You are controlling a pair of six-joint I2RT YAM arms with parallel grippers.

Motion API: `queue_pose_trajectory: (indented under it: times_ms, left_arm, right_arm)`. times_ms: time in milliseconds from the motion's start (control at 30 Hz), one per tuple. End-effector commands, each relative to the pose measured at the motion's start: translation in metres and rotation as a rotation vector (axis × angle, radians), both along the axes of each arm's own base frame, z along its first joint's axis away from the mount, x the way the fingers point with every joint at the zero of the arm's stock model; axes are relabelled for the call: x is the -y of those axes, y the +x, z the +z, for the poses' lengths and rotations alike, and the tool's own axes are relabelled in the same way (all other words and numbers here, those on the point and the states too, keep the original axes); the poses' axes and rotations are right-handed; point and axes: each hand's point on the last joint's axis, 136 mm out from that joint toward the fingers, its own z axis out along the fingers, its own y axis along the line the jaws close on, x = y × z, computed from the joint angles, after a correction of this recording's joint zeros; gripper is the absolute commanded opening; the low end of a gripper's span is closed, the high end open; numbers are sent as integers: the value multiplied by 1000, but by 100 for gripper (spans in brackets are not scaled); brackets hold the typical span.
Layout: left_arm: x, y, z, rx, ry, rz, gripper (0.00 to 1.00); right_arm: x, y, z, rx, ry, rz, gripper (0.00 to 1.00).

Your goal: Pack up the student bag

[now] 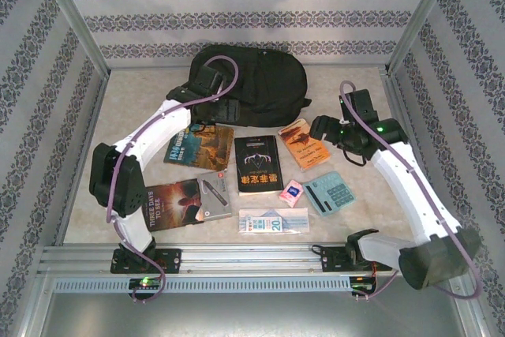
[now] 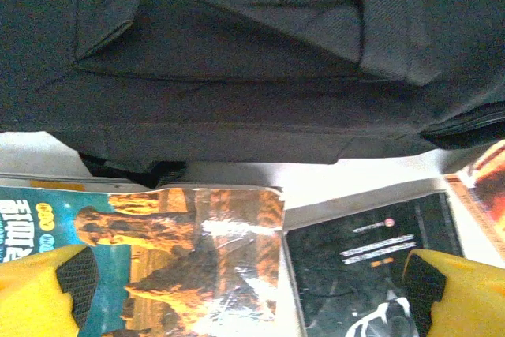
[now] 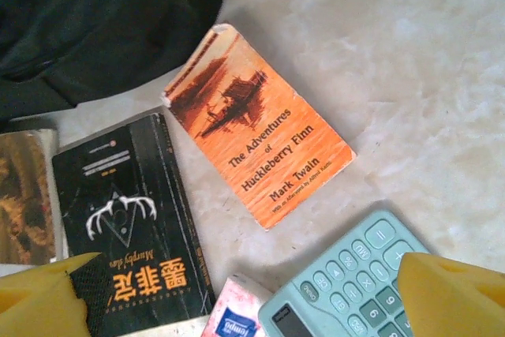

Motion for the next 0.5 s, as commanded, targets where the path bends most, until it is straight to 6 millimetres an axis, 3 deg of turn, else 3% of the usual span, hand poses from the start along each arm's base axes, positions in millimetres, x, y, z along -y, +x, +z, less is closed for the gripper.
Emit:
queue_pose_trajectory:
  times_ms: [0, 133, 233, 367, 467]
  left_arm:
    - [5, -6, 25, 40, -128, 14, 100]
    - [-2, -24, 17, -6, -187, 20, 100]
    - [-5, -38, 12, -41, -212, 2, 100]
    - [-2, -57, 1, -102, -239, -33, 100]
    - [6, -70, -11, -142, -303, -48, 98]
  right_arm:
    - [-3, 17, -27, -42, 1, -30, 94]
    - [-14, 42, -35, -46, -13, 11, 91]
    - [-23, 59, -47, -55, 85, 30, 87]
    - [-47, 76, -55, -44, 140, 150, 89]
    - [-55, 80, -66, -66, 210, 140, 90]
